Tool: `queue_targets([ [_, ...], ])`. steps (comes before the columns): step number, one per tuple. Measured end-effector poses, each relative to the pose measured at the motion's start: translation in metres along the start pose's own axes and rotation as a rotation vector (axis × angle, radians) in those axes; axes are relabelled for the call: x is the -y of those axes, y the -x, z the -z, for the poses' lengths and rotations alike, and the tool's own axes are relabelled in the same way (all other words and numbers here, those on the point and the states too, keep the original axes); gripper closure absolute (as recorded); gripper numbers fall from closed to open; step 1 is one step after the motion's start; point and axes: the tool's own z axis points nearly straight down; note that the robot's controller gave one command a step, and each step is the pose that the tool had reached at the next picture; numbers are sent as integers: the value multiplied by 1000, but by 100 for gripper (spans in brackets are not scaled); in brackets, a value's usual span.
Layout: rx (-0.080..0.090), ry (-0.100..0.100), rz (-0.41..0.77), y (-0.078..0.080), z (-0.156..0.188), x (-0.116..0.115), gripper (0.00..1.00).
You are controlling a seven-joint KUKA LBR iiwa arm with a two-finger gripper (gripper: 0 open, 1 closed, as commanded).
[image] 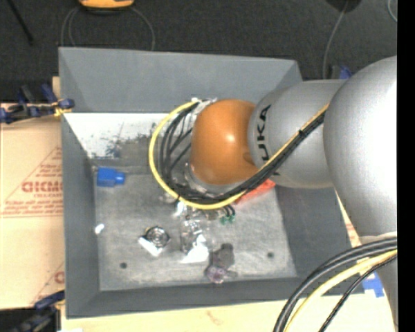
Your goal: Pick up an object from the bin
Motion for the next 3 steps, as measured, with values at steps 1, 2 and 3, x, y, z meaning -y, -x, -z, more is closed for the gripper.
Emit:
queue_targets([
  [1, 5, -2, 437, -5, -27, -93, 0],
  [2, 12, 0, 416, -21, -26, -33, 0],
  [3, 17, -2, 417, -19, -24, -34, 100],
])
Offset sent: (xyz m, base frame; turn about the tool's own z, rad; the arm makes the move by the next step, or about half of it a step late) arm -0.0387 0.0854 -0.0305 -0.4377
